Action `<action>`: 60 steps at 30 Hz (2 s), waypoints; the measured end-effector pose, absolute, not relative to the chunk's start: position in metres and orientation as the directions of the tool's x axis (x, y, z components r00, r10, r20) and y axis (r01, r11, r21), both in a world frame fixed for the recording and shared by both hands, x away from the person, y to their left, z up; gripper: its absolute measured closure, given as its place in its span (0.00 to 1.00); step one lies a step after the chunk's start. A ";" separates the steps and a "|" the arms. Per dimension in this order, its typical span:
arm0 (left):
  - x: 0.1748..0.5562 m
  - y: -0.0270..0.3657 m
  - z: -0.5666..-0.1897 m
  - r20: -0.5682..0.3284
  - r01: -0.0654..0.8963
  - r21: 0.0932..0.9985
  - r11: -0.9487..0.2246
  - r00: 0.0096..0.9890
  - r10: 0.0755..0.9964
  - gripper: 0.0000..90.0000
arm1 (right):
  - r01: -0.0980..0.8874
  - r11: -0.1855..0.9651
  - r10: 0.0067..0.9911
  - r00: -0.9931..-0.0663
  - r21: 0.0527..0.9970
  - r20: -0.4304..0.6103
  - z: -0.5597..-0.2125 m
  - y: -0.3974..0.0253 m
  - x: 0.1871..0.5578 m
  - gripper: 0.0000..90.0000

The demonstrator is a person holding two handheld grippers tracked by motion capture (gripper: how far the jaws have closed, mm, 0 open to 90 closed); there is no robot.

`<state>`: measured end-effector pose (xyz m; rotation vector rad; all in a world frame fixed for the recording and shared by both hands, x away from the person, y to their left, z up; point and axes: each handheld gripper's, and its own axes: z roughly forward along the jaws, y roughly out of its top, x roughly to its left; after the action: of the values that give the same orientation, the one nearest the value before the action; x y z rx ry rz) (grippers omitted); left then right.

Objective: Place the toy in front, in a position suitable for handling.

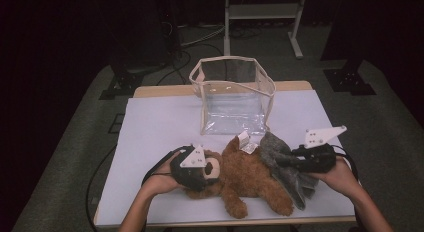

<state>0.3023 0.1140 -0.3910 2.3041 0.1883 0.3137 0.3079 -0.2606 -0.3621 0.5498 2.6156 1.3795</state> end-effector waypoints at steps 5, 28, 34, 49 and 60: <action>0.299 0.113 -0.391 0.189 0.017 0.721 -0.693 0.957 0.220 0.30 | 0.239 0.565 0.347 -0.937 0.790 0.035 -0.357 -0.229 0.330 0.83; 0.300 0.112 -0.391 0.184 0.017 0.724 -0.689 0.959 0.217 0.30 | 0.323 0.530 0.367 -0.921 0.784 0.131 -0.369 -0.232 0.353 0.83; 0.303 0.112 -0.392 0.159 0.058 0.733 -0.678 0.954 0.253 0.30 | 0.291 0.533 0.331 -0.936 0.795 0.121 -0.370 -0.229 0.330 0.83; 0.307 0.102 -0.389 0.141 0.111 0.728 -0.677 0.942 0.305 0.30 | 0.236 0.513 0.270 -0.957 0.825 0.106 -0.354 -0.236 0.288 0.83; 0.306 0.108 -0.383 0.150 0.103 0.748 -0.656 0.936 0.319 0.23 | 0.212 0.608 0.242 -0.967 0.765 0.076 -0.370 -0.194 0.302 0.84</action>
<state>0.3058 0.1081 -0.3828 2.2780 0.2966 0.3427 0.3016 -0.1935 -0.3700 0.3932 2.7855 1.3189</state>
